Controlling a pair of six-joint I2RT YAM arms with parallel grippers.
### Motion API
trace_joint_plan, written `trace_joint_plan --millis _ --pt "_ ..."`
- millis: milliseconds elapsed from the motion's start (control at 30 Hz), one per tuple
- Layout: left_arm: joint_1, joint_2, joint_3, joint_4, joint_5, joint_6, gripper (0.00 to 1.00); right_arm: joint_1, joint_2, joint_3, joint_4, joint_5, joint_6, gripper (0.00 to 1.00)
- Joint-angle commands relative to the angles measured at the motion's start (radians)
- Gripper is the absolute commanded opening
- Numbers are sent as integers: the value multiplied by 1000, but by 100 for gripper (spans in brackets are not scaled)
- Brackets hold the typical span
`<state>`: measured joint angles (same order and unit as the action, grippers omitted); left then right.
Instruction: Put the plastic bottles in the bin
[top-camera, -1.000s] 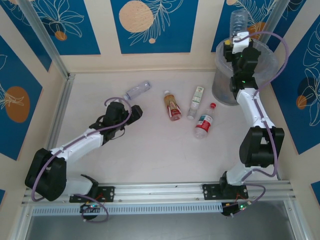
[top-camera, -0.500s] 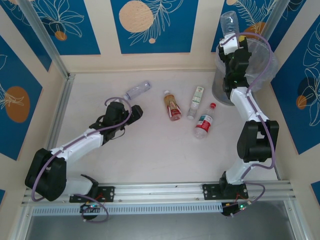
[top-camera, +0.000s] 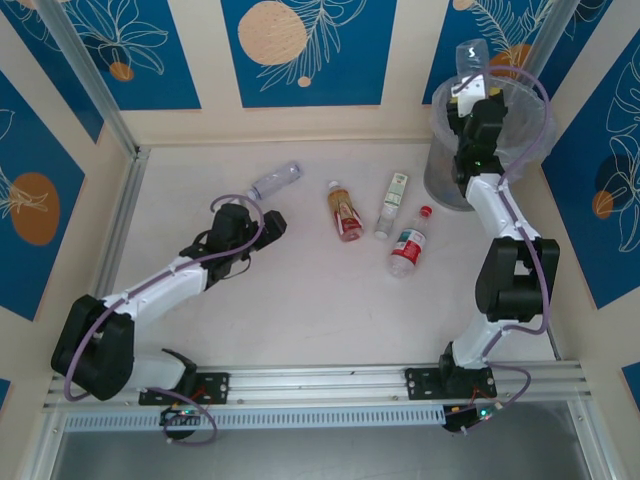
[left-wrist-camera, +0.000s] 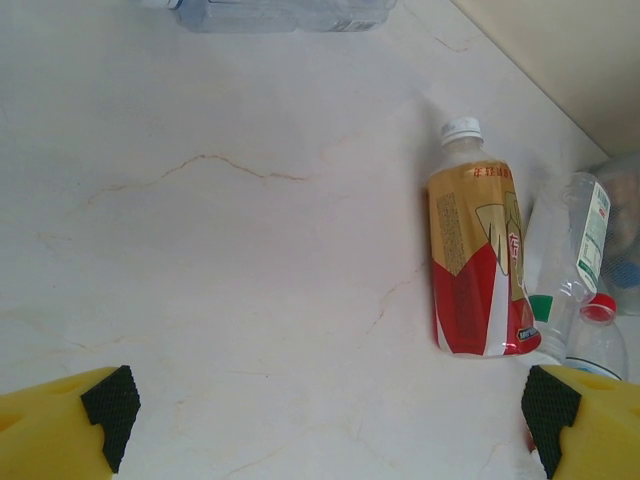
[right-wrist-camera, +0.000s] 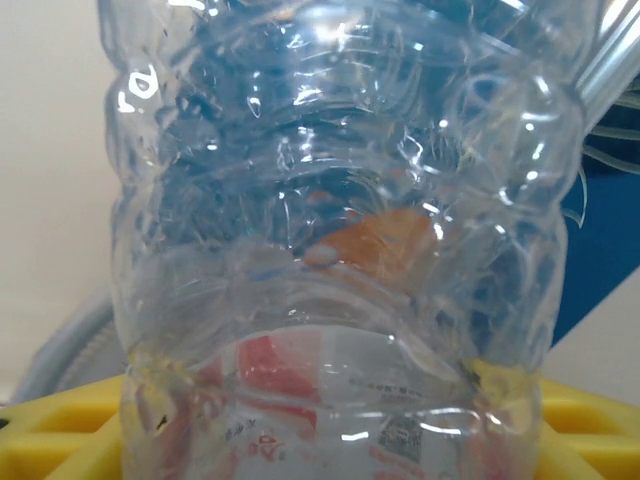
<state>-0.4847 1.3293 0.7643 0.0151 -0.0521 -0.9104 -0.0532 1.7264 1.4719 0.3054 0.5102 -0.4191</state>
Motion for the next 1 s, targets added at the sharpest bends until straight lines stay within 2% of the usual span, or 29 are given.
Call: trace_joint_plan --millis 0,300,867,967 --pt "-2 11 16 10 10 -7 99 -28 34 113 -212 12 149 70" --pt "-3 21 26 1 10 -3 100 -48 117 272 -462 -12 286 91" --pt "-5 28 26 0 14 4 99 -45 73 308 -526 -104 380 100" --pt "-5 32 28 3 18 3 100 -45 55 303 -526 -109 398 99"
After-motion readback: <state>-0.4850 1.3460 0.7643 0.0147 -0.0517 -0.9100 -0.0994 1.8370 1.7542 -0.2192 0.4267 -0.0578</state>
